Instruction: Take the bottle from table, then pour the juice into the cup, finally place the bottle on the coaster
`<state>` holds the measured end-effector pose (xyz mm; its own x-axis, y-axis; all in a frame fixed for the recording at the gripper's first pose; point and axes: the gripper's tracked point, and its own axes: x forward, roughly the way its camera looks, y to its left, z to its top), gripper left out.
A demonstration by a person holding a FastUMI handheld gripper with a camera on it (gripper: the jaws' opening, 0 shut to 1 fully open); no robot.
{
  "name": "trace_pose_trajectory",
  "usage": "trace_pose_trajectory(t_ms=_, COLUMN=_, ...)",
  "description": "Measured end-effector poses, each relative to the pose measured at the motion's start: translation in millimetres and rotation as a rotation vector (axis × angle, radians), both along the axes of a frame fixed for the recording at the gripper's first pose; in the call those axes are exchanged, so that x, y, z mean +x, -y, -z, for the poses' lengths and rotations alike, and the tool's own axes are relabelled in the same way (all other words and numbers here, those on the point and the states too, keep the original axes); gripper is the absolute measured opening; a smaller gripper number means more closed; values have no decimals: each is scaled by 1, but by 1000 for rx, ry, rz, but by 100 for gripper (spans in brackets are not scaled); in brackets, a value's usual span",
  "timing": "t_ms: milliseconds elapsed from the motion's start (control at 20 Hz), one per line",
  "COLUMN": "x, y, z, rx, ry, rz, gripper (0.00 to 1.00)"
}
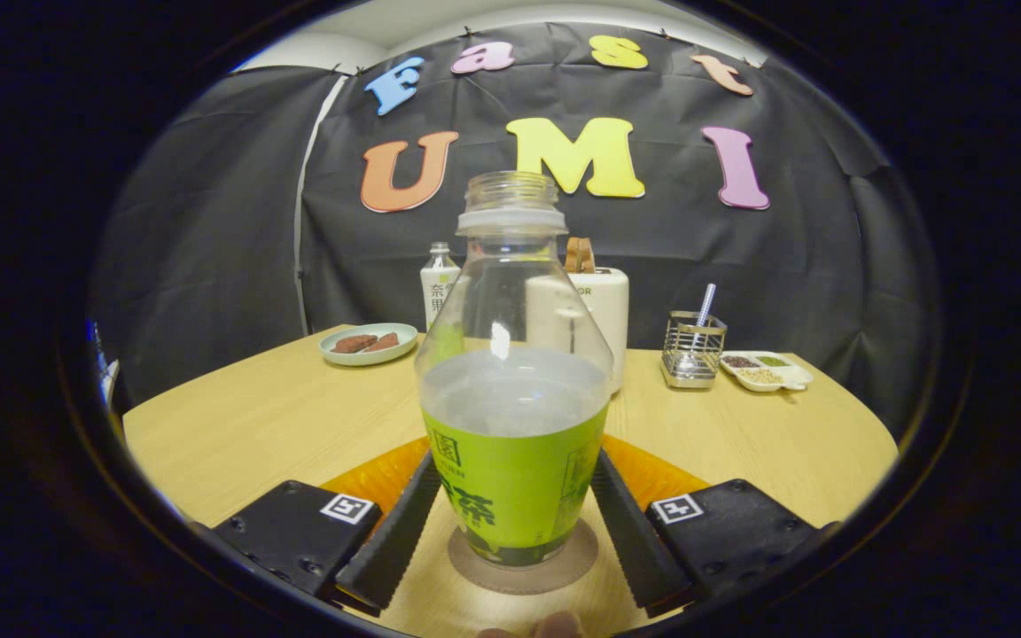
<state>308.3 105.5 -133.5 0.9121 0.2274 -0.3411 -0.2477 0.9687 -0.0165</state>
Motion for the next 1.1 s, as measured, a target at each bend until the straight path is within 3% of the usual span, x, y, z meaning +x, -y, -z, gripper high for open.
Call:
trace_pose_trajectory(t_ms=250, x=-14, y=6, z=-10, rx=14, ry=17, rz=20, gripper=100)
trace_pose_trajectory(t_ms=550, x=-59, y=11, z=-45, rx=50, ry=55, rz=54, gripper=100)
trace_pose_trajectory(t_ms=800, x=-133, y=33, z=-81, rx=28, ry=120, rz=153, gripper=100)
trace_pose_trajectory(t_ms=1100, x=-218, y=33, z=-106, rx=-10, ry=212, rz=207, gripper=100)
